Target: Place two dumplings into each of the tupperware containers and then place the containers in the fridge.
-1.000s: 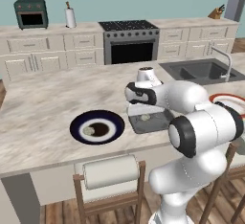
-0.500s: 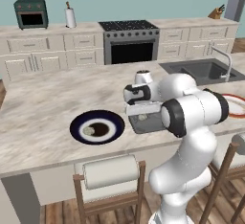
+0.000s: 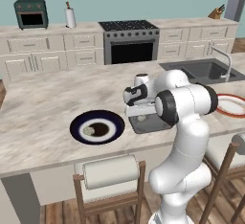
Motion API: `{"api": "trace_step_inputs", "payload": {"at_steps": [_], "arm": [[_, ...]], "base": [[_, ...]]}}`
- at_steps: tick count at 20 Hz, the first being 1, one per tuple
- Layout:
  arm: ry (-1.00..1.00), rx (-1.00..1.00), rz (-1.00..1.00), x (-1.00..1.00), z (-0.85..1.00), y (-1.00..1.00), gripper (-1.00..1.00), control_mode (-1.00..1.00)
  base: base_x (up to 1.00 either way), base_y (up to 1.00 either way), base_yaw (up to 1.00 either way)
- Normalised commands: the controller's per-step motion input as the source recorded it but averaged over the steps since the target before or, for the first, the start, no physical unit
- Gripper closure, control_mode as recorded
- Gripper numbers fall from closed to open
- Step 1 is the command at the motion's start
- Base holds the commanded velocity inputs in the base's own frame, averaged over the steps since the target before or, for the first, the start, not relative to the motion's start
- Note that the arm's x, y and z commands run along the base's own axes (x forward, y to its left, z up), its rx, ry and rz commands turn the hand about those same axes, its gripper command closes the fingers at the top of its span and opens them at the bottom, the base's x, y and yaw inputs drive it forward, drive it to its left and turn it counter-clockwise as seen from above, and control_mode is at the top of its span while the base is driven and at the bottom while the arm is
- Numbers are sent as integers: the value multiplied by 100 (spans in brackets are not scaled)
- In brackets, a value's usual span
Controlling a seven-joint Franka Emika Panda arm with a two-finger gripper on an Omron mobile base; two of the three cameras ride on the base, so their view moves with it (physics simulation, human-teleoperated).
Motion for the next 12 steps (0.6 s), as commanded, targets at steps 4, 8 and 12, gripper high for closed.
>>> {"api": "trace_step_inputs", "payload": {"at_steps": [4,8,12], "arm": [[5,0,0,1,-25,-2,100,-100],[7,0,0,0,-16,-1,-100,-100],[3,0,0,0,0,0,-100,-100]], "base": [[0,0,0],[0,0,0],[0,0,0]]}}
